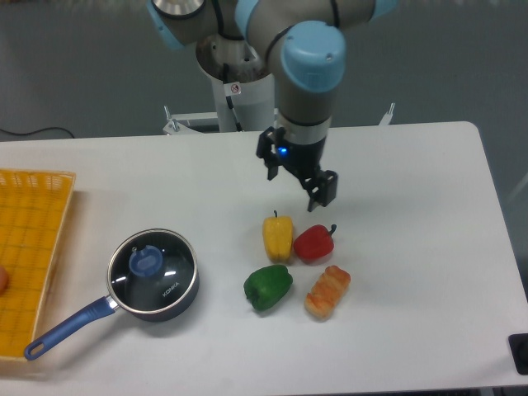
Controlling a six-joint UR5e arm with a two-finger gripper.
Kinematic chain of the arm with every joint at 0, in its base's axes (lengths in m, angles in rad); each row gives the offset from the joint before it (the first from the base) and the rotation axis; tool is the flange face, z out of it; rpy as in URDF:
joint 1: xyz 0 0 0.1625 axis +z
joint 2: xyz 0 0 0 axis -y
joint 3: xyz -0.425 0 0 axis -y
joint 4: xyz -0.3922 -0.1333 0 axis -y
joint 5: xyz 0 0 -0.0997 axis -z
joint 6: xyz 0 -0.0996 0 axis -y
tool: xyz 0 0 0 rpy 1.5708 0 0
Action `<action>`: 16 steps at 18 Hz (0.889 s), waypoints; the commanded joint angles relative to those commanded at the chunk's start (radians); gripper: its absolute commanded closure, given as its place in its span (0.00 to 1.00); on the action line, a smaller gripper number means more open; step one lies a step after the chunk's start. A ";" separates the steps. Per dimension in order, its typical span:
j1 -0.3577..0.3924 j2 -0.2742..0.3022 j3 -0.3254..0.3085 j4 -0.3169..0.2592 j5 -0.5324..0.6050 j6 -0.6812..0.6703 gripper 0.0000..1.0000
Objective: Open the lid
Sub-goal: 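Move the open gripper over the saucepan's glass lid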
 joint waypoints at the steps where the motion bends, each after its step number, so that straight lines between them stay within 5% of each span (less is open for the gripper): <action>1: -0.012 -0.003 0.005 0.000 0.015 0.006 0.00; 7: -0.115 -0.061 0.063 0.002 0.055 0.018 0.00; 16: -0.198 -0.094 0.060 0.002 0.055 0.012 0.00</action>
